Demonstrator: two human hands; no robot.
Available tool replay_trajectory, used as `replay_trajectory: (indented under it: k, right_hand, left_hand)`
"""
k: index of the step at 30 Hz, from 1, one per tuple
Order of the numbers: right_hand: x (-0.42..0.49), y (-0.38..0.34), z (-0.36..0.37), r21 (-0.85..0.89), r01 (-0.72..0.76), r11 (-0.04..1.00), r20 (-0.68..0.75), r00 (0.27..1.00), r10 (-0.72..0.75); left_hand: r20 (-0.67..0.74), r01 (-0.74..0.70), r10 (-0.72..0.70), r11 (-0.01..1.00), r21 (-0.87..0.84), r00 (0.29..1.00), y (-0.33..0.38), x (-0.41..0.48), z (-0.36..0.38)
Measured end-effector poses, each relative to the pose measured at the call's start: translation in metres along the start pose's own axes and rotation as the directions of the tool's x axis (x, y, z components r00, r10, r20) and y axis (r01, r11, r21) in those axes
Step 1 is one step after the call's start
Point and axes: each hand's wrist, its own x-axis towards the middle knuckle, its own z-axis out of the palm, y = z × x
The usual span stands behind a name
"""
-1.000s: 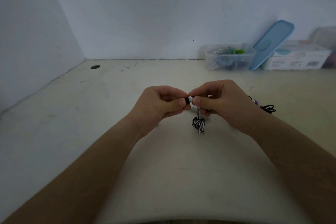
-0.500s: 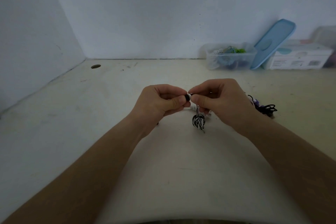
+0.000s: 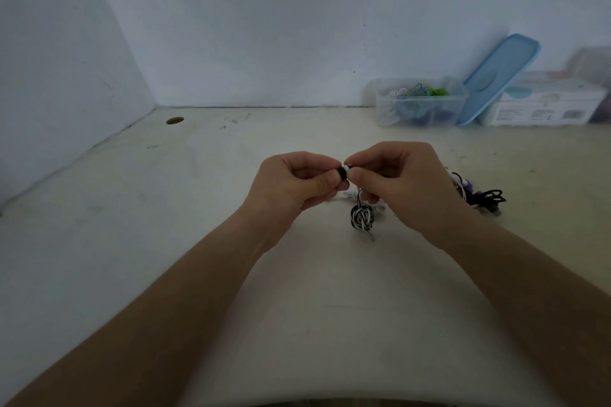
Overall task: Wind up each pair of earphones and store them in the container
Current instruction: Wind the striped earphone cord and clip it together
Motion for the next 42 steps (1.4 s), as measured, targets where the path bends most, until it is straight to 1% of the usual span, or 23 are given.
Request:
replay_trajectory:
  k: [5,8,13,17,21,25,28,32,36,42]
  right_hand:
    - [0.001,0.0,-0.002,-0.038,0.029,0.999,0.008,1.0,-0.028]
    - [0.003,-0.001,-0.005,-0.085,0.066,0.994,0.043,0.997,-0.063]
    - [0.004,-0.001,-0.01,-0.091,0.107,0.99,0.083,0.992,-0.099]
    - [0.004,0.002,-0.008,-0.092,0.101,0.991,0.069,0.993,-0.094]
    - [0.002,0.003,-0.002,0.001,0.05,0.999,0.018,0.999,-0.05]
    - [0.002,0.003,0.001,0.041,0.006,0.999,0.0,1.0,-0.006]
    - [0.002,0.003,0.0,0.061,-0.006,0.998,0.022,1.0,0.005]
    - [0.003,0.003,-0.003,0.055,0.019,0.998,0.059,0.998,-0.022]
    - [0.004,0.003,-0.008,0.033,0.04,0.999,0.104,0.994,-0.044]
    - [0.006,0.005,-0.011,0.032,0.022,0.999,0.139,0.99,-0.027]
  left_hand:
    - [-0.005,0.01,-0.01,1.0,-0.001,1.0,-0.001,0.0,0.001]
    - [0.037,0.061,-0.058,0.996,-0.064,0.998,0.002,0.0,0.0]
    - [0.069,0.104,-0.096,0.986,-0.127,0.993,0.004,0.001,0.0]
    - [0.052,0.059,-0.056,0.996,-0.071,0.997,0.004,0.0,-0.001]
    - [0.003,0.007,-0.007,1.0,-0.015,1.0,0.002,0.001,0.0]
    - [-0.011,-0.006,0.006,1.0,0.011,1.0,-0.001,0.001,0.002]
    - [0.001,0.023,-0.023,1.0,-0.014,1.0,0.001,0.002,0.001]
    - [0.048,0.07,-0.066,0.995,-0.075,0.997,0.003,0.0,0.0]
    - [0.09,0.067,-0.061,0.996,-0.056,0.994,0.005,-0.001,-0.001]
    - [0.083,0.05,-0.047,0.998,-0.033,0.995,0.004,0.0,-0.001]
